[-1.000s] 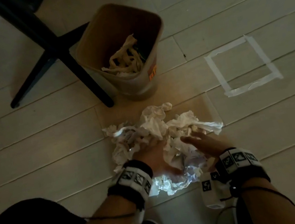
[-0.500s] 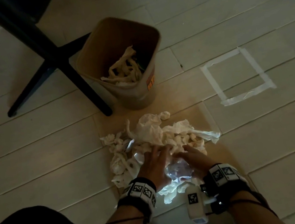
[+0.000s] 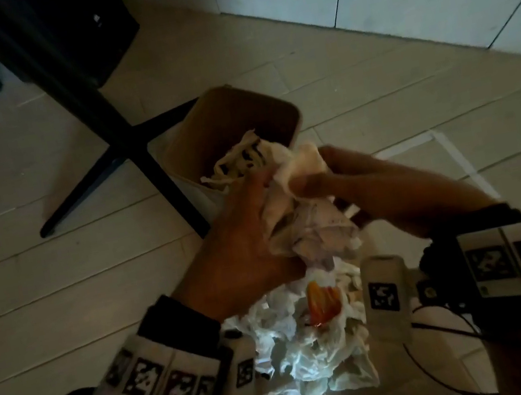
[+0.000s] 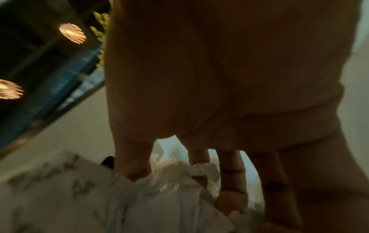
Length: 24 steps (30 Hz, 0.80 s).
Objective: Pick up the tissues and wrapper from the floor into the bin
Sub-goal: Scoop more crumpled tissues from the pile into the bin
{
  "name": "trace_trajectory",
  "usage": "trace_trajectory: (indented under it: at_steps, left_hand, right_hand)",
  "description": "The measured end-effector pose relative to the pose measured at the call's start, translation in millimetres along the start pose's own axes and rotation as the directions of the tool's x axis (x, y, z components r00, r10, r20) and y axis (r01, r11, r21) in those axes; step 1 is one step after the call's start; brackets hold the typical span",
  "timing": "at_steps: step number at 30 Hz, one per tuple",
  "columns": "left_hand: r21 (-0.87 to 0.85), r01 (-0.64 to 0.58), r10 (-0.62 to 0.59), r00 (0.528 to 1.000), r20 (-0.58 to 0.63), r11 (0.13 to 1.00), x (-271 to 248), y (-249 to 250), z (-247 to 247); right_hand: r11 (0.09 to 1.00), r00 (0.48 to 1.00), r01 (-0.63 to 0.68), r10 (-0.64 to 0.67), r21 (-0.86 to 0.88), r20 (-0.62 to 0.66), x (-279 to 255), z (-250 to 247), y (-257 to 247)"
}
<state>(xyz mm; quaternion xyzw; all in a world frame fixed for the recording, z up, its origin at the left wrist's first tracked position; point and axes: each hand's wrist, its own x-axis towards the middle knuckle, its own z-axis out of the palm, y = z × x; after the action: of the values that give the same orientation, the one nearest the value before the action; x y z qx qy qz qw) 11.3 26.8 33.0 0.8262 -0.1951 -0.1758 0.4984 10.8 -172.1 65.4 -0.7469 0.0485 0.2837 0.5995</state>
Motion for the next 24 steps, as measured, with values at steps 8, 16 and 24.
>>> trace_trajectory:
  at_steps: [8, 16, 24]
  left_hand:
    - [-0.059, -0.289, 0.277, 0.947, -0.163, 0.955, 62.5, 39.1, -69.6]
    - [0.242, 0.013, 0.058, 0.957, -0.286, 0.97, 134.9, -34.5, -68.5]
    - [0.788, 0.226, -0.301, 0.952, -0.055, 0.573, 151.7, -98.2, -41.4]
  right_hand:
    - [0.927, 0.953, 0.259, -0.291, -0.271, -0.085, 31.3, -20.6, -110.5]
    - [0.833, 0.937, 0.119, -0.275, -0.541, -0.217, 119.5, -10.9, -88.3]
    - [0.324, 0.998, -0.045, -0.029, -0.945, -0.057, 171.3, 25.3, -23.5]
